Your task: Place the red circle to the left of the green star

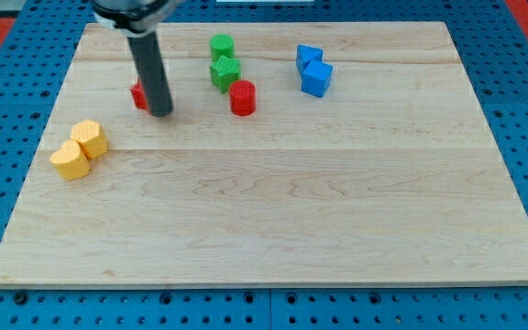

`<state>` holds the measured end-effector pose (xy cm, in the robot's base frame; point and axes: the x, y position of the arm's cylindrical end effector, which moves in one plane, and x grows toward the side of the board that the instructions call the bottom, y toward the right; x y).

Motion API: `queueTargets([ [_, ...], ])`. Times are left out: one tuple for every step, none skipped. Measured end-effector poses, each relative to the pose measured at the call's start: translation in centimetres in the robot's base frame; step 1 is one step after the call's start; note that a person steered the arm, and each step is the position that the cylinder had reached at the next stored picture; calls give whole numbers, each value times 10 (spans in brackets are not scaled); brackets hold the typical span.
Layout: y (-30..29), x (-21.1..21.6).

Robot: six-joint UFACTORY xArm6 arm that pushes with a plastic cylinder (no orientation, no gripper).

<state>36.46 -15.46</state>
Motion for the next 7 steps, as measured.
queueTargets([
  [-12,-53],
  [-46,-89],
  [-25,-76],
  [3,-23],
  [38,25],
  [91,57],
  [163,41],
])
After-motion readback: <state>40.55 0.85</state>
